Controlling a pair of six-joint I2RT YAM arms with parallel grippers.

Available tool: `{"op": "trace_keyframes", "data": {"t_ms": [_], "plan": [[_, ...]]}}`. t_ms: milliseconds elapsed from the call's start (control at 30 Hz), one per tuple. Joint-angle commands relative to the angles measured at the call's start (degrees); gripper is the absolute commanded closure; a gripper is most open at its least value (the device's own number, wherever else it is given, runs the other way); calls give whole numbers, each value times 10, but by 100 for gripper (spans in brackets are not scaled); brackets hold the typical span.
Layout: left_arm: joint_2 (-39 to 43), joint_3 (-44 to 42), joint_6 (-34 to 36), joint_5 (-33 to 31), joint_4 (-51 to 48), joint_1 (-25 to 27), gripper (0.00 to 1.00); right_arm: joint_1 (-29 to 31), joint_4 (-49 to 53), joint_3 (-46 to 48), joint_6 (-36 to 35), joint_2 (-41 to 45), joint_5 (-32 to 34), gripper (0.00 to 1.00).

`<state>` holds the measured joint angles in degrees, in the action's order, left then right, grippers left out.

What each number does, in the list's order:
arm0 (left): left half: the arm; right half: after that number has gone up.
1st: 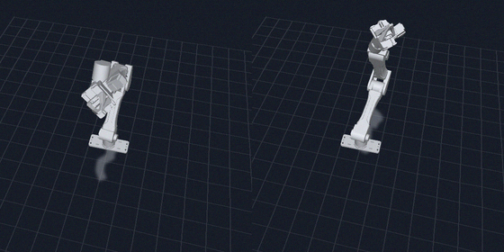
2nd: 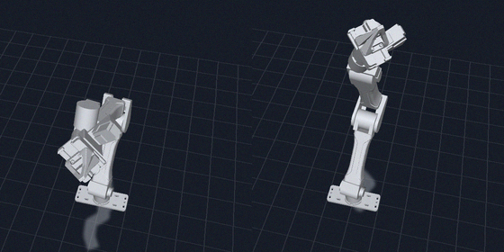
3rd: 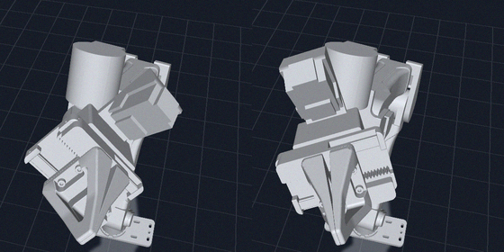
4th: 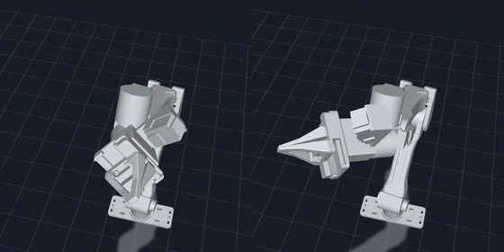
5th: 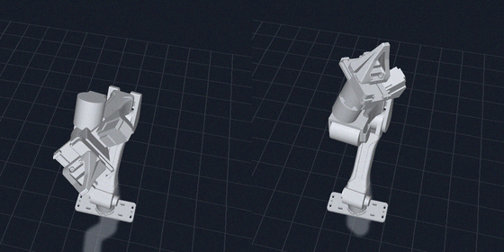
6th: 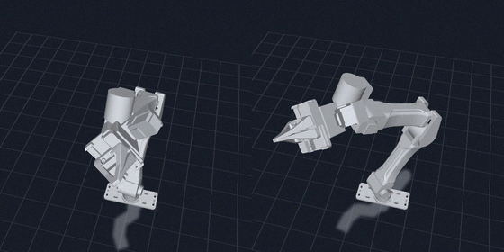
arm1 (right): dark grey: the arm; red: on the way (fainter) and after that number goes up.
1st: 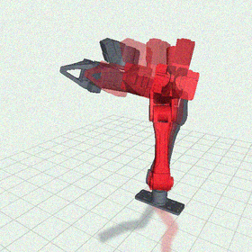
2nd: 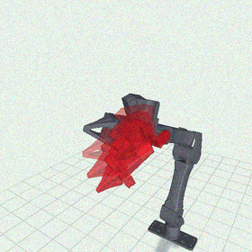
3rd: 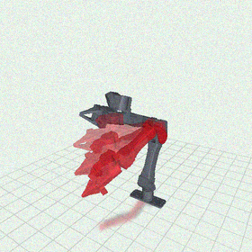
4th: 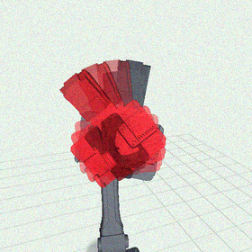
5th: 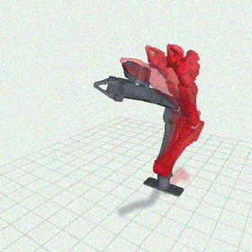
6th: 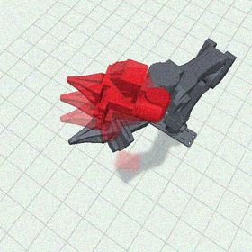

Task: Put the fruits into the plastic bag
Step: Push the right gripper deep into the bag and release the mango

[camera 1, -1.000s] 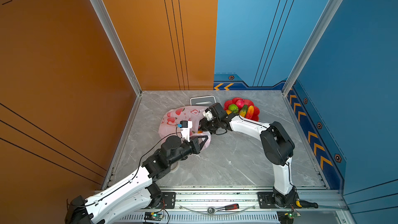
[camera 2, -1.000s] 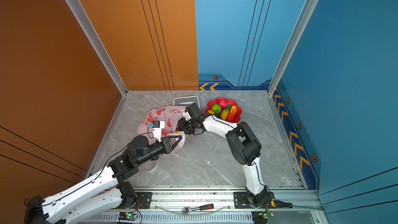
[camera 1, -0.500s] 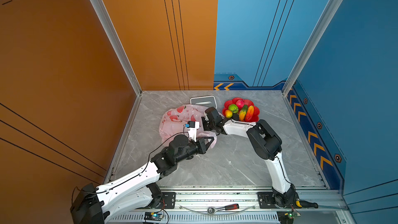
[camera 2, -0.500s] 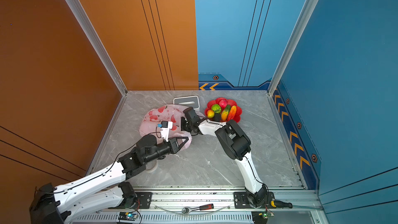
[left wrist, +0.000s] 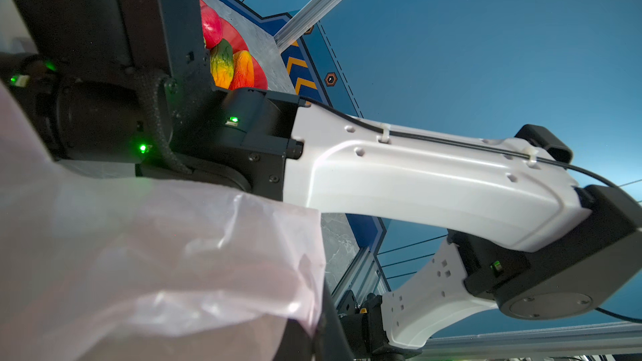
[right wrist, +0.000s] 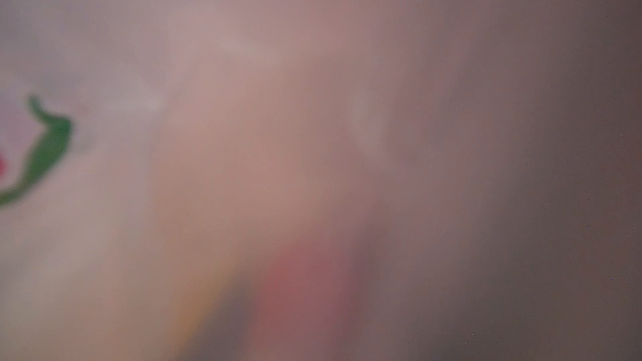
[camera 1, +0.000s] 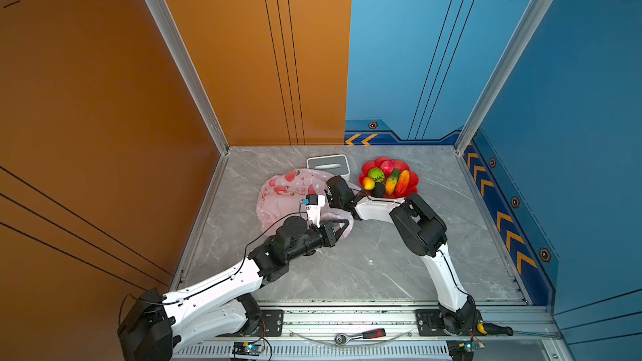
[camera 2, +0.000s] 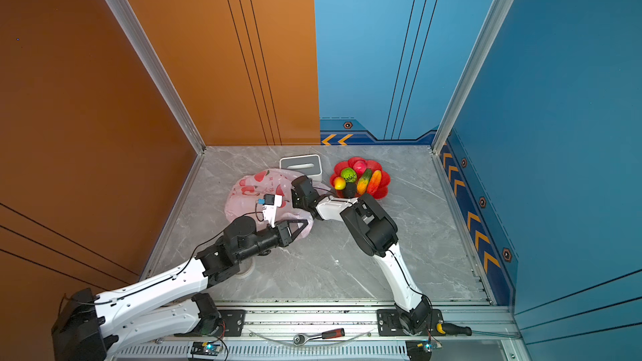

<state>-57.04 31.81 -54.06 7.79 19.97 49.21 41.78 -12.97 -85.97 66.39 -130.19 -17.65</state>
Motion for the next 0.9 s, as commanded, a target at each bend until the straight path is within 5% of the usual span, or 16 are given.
{"op": "trace_keyframes", "data": {"t_ms": [0, 300, 367, 867], "plan": [[0, -10, -4, 11, 18, 4, 100, -3, -3, -12, 2, -20, 13, 41], [4, -16, -5, 8, 19, 3, 100, -3, 0, -13, -3, -21, 8, 20], [5, -17, -6, 7, 19, 3, 100, -4, 0, -11, -4, -20, 7, 0], [42, -32, -10, -2, 10, -14, 100, 8, 101, -6, -78, 46, 18, 0]]}}
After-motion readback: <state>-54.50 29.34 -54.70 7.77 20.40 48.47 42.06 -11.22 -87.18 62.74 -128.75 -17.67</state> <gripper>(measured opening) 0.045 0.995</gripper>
